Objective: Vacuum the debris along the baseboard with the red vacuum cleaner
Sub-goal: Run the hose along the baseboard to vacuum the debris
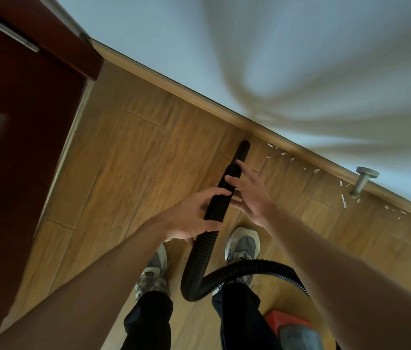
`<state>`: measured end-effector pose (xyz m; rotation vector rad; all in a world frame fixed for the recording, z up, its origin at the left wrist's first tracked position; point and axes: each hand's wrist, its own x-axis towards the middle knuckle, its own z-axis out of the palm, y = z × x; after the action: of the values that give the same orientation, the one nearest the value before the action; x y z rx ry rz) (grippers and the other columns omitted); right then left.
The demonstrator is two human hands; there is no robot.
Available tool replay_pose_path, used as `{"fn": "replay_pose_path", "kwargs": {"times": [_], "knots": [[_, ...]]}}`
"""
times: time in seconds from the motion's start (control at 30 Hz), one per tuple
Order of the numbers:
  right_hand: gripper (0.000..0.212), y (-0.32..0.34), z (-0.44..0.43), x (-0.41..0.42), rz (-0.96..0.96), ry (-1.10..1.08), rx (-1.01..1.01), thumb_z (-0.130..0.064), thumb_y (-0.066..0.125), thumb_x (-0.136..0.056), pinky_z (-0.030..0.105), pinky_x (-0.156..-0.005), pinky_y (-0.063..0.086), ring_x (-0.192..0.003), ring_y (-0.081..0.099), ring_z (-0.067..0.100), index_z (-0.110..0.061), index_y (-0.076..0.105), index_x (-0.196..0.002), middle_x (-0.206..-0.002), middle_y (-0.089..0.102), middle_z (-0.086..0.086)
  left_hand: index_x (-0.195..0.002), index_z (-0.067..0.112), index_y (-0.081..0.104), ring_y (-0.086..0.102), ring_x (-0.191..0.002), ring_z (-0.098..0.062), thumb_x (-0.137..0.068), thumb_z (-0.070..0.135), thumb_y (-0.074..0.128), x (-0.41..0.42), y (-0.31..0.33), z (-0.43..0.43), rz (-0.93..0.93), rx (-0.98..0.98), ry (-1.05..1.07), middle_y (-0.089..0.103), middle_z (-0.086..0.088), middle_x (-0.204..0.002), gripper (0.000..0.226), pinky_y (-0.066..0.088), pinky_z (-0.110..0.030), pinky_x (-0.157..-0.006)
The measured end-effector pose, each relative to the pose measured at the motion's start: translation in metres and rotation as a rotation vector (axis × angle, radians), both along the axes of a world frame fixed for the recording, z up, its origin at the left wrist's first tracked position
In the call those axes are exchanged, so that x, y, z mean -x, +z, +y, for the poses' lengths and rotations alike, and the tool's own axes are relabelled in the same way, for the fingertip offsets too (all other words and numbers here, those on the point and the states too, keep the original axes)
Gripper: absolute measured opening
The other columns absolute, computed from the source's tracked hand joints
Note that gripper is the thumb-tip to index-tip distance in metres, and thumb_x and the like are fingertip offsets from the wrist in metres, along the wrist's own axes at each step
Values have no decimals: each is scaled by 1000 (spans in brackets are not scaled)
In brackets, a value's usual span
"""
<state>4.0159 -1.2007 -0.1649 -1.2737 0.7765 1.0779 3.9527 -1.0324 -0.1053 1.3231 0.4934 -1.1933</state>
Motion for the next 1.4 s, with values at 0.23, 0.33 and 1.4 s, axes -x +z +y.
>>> {"fn": "replay_pose_path", "kwargs": {"times": [0.23, 0.33, 1.4], "knots": [[62, 1, 1, 15, 27, -14, -11, -9, 65, -93, 34, -70, 58, -104, 69, 26, -35, 45, -146, -129, 63, 11, -137, 49, 42, 71, -94, -26, -91, 10, 67, 13, 2, 1, 7, -12, -13, 57, -1, -119, 65, 62, -49, -65], [62, 1, 11, 16, 29, 14, -19, -8, 65, -94, 33, -68, 58, -102, 70, 24, -35, 45, -146, -125, 64, 9, -135, 51, 43, 70, -96, -24, -91, 8, 67, 21, 4, 7, 20, -26, 26, 56, 1, -119, 66, 62, -45, -63], [67, -12, -41, 4, -63, -142, 28, -7, 62, -95, 29, -64, 54, -105, 67, 20, -35, 37, -151, -127, 63, 5, -133, 50, 44, 68, -98, -23, -91, 6, 65, -14, -14, -50, -88, -87, -141, 56, 2, -124, 64, 62, -44, -60]]}}
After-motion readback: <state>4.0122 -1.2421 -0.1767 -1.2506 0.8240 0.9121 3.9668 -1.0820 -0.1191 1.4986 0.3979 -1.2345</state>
